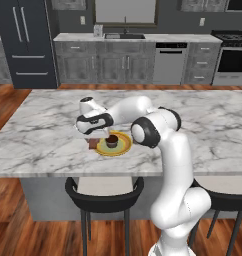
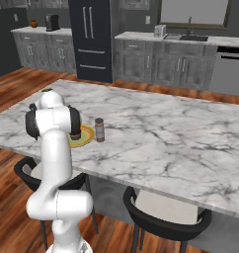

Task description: Take the cinnamon bottle from the cabinet and place it on the dining table, next to the plate with the cupcake. Then take the chocolate from the dining counter and place it on the cupcake plate.

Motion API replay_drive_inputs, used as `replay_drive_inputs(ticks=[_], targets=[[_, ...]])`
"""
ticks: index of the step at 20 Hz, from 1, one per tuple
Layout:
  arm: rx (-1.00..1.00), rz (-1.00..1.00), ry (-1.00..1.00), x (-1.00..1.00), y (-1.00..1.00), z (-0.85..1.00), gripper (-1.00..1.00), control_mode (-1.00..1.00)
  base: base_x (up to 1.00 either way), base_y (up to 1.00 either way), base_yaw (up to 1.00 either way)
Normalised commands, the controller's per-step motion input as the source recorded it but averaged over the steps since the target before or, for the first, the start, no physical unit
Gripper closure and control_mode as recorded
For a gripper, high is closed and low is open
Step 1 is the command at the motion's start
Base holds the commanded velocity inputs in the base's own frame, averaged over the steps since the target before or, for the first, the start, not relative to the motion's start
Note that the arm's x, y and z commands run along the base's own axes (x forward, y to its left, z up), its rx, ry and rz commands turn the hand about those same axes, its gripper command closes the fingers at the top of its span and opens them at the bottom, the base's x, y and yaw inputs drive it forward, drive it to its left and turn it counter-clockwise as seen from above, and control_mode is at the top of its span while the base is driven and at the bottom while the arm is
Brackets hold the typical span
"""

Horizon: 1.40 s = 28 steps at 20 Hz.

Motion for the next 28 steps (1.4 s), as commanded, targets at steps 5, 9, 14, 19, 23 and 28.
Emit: replay_drive_inputs(ticks=[5,9,14,19,23,28], targets=[[0.00,0.09,0.00,0.03,-0.25,-0.11,1.00,-1.00,0.00,0.00,0.00],[0.00,0.05,0.00,0.13,-0.21,-0.12,1.00,-1.00,0.00,0.00,0.00],[0.00,0.02,-0.03,0.24,-0.08,-0.09,1.00,-1.00,0.00,0.00,0.00],[0.00,0.02,-0.01,0.12,-0.03,-0.01,1.00,-1.00,0.00,0.00,0.00],[0.00,0.01,0.00,0.00,-0.20,-0.03,1.00,-1.00,0.00,0.00,0.00],[0.00,0.00,0.00,-0.06,-0.25,-0.07,1.00,-1.00,0.00,0.00,0.00]])
